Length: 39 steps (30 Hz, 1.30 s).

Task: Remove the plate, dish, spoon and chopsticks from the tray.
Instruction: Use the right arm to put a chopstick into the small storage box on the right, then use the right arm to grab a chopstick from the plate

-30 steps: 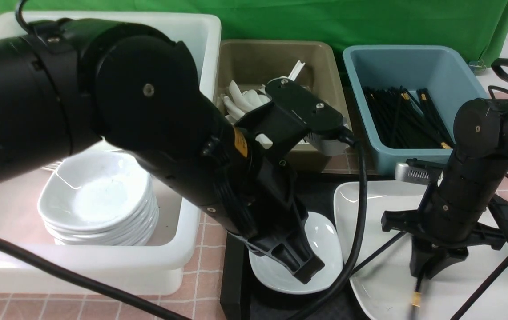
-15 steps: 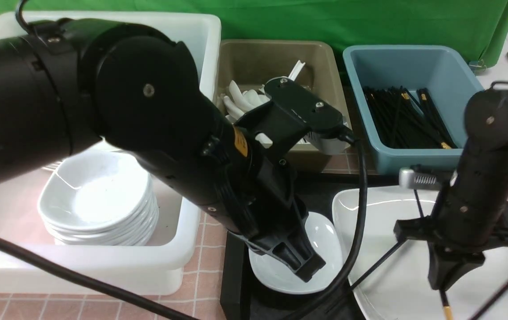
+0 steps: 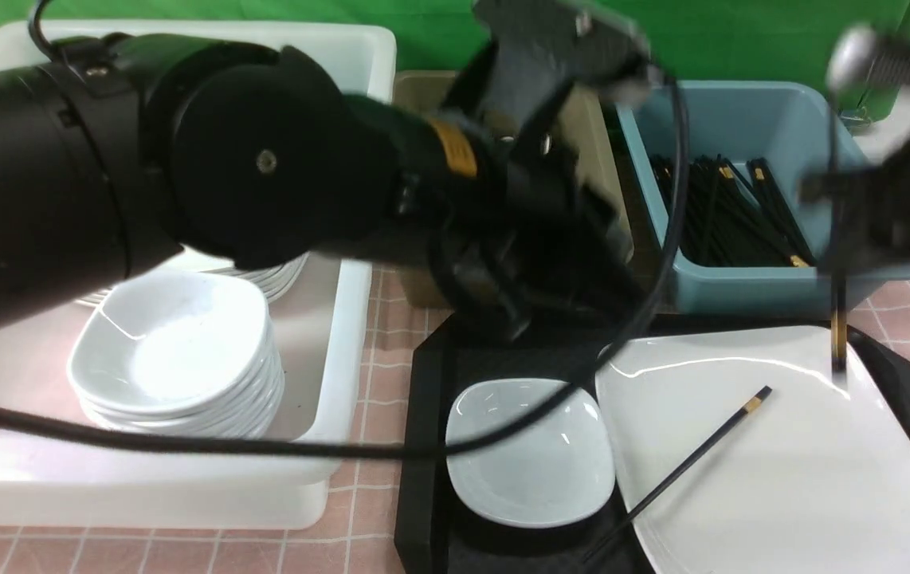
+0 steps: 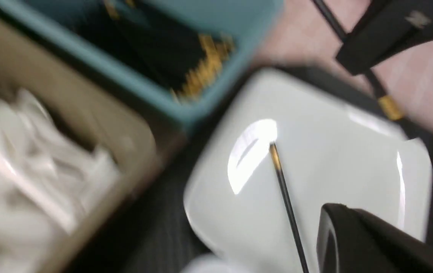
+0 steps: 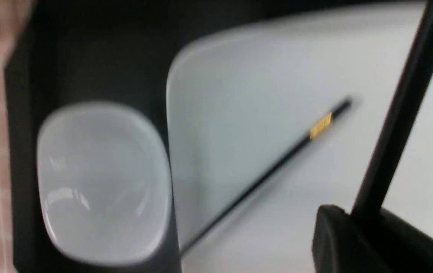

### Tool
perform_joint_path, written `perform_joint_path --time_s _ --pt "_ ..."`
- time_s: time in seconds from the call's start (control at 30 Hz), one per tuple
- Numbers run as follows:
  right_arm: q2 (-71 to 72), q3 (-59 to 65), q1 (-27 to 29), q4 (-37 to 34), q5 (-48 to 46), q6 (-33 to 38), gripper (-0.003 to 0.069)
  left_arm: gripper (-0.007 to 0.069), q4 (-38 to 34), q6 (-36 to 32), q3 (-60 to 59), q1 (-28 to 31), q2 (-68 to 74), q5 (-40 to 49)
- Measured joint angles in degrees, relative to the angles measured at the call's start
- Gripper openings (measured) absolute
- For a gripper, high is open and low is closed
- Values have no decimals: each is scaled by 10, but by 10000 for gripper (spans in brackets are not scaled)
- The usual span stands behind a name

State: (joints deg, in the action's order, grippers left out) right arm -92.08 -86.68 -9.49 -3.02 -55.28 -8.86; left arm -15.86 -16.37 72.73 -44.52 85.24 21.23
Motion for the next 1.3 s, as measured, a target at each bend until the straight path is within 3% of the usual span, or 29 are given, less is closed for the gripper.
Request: perform_joint_path --time_s 0.17,0.37,0.47,0.53,0.57,0.6,0.63,0.7,0.77,0.83,1.0,1.07,1.23,1.3 --pt "-112 -127 35 1 61 3 97 -4 1 0 0 12 3 -66" --pt "-266 -242 40 1 84 3 104 -3 8 0 -1 20 6 -41" --pt "-326 -285 41 1 78 2 148 -3 8 1 -1 20 5 -13" --pt "-357 -305 41 1 69 2 254 -3 8 5 -1 20 5 21" --pt "-359 -306 41 1 68 2 265 -3 8 5 -1 20 5 21" --pt "-369 -317 41 1 49 2 367 -3 9 13 -1 20 5 40" --pt "-370 -324 41 0 31 3 408 -3 9 15 -1 20 5 45" --pt "-370 -349 41 -7 -35 21 471 -3 9 18 -1 20 2 57" --pt "-359 -369 41 -20 -94 47 486 -3 9 18 -1 20 -3 72" --pt "-340 -367 40 -31 -94 55 465 -3 9 18 -1 20 -9 81" --pt "-193 -269 7 -45 -95 66 264 -3 10 18 -1 20 -33 167" --pt "-151 -222 -6 -49 -95 65 250 -3 14 18 -1 20 -34 203" --pt "-95 -81 -22 -43 -93 25 370 -3 33 18 -1 20 -34 253" --pt "-102 -12 -28 -40 -89 -8 495 -3 35 16 -1 20 -34 255"
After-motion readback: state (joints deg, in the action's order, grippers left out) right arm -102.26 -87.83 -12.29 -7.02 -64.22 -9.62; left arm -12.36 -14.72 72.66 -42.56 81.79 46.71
